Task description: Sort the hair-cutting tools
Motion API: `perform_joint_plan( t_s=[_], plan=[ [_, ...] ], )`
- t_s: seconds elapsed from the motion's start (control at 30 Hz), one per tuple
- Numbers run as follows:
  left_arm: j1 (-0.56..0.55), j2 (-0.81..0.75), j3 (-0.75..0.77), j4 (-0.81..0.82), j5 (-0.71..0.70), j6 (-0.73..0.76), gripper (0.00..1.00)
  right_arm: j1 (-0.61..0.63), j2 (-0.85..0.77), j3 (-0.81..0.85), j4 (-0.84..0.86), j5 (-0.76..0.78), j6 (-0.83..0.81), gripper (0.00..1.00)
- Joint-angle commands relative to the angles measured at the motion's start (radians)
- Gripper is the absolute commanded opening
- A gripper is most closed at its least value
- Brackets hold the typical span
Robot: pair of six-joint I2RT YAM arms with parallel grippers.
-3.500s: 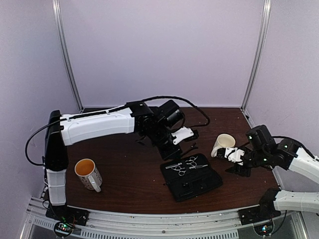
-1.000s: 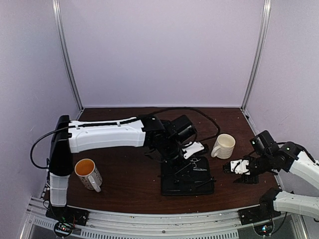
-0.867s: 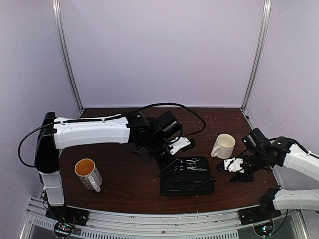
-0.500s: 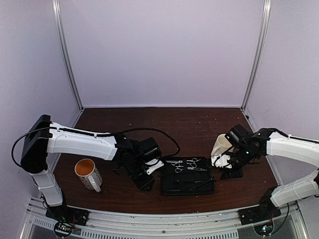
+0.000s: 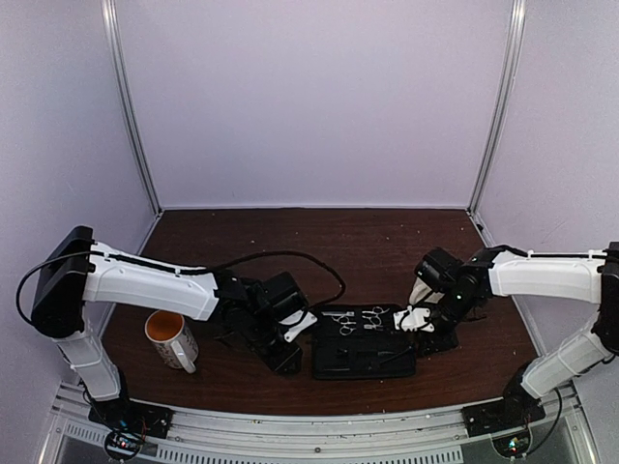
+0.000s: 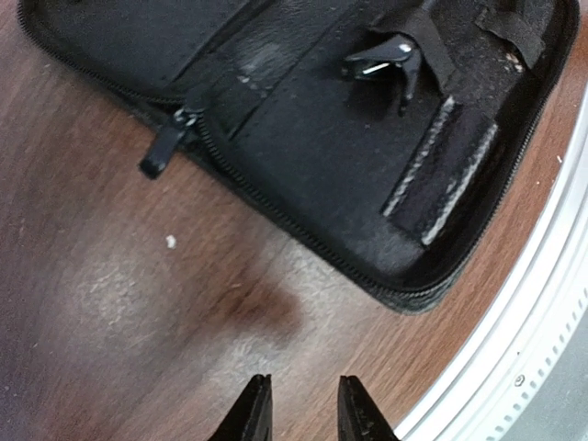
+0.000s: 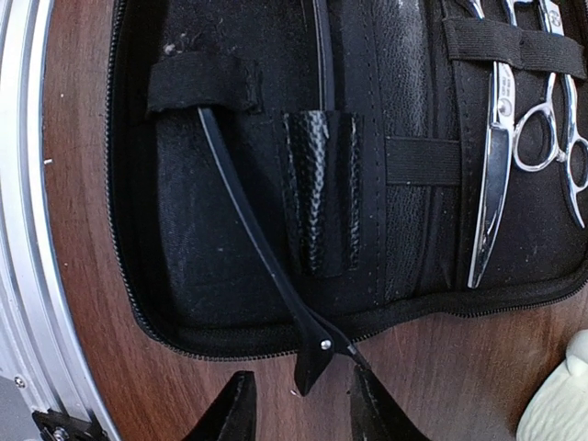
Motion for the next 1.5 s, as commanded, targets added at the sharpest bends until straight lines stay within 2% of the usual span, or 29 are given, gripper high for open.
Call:
perform_joint_plan(
  t_s=[0.0, 0.2, 0.47, 0.63, 1.0, 1.23, 1.47],
  plan=[
    [-0.026, 0.049, 0.037, 0.046, 0.025, 0.015, 0.28, 0.019, 0.024, 0.018, 0.012, 0.004, 0.012, 0.35],
    [-0.045, 0.079, 0.058, 0.051, 0.031, 0.015, 0.28, 0.029, 0.057, 0.015, 0.015, 0.022, 0.043, 0.32],
    [-0.075, 0.140, 0.127, 0.033, 0.020, 0.035, 0.28, 0.032, 0.058, 0.038, -0.006, 0.014, 0.059, 0.14],
    [-0.091, 0.175, 0.181, 0.019, 0.006, 0.056, 0.28, 0.050, 0.054, 0.065, -0.062, 0.035, 0.093, 0.07],
    [-0.130, 0.220, 0.219, -0.001, -0.030, 0.087, 0.28, 0.074, 0.131, 0.089, -0.166, 0.040, 0.171, 0.04],
    [-0.179, 0.236, 0.217, 0.001, -0.151, 0.102, 0.28, 0.072, 0.172, 0.104, -0.167, 0.039, 0.198, 0.05],
    [-0.185, 0.179, 0.122, 0.107, -0.180, 0.048, 0.28, 0.072, 0.203, 0.113, -0.143, 0.012, 0.237, 0.05]
  ],
)
